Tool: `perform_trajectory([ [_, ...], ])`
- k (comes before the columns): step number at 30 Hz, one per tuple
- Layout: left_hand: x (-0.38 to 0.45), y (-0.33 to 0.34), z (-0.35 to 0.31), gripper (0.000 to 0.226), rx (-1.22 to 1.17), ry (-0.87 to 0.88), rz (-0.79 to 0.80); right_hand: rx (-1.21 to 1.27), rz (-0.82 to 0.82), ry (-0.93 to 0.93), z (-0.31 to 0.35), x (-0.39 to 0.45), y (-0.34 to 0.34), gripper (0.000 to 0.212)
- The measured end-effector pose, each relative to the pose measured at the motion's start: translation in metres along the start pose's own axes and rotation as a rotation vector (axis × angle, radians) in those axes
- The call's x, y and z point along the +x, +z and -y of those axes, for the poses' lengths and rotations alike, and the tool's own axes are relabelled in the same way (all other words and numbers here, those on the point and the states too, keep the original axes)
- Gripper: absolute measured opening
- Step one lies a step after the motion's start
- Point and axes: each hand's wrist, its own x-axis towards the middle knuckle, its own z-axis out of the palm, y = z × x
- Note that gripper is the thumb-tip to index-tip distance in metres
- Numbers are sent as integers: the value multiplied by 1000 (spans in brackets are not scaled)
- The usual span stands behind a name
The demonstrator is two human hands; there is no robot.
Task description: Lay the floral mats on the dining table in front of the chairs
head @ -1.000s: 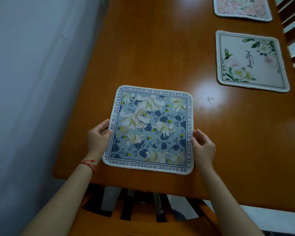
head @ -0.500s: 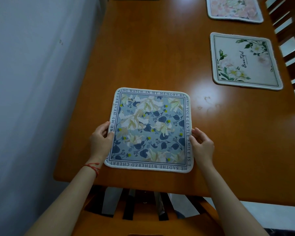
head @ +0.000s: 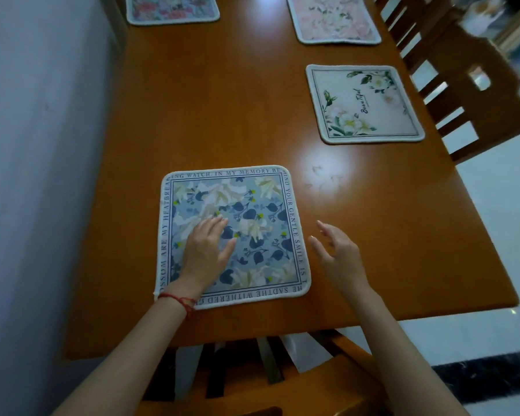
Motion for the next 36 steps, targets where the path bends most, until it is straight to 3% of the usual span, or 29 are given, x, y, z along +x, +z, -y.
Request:
perform_trajectory([
  [10, 7, 31, -74, 50, 208, 319, 161, -151, -164, 53, -51, -55, -45, 49],
  [16, -2, 56, -135, 52, 239, 415, 236, -240, -286, 102, -97, -99, -65, 42],
  [24, -19, 102, -222, 66, 264, 579, 313, -350, -418, 243, -161, -155, -109, 46],
  [36, -42, 184, -346, 64, 352, 848, 398, -354, -562, 470, -256, -227, -156, 41],
])
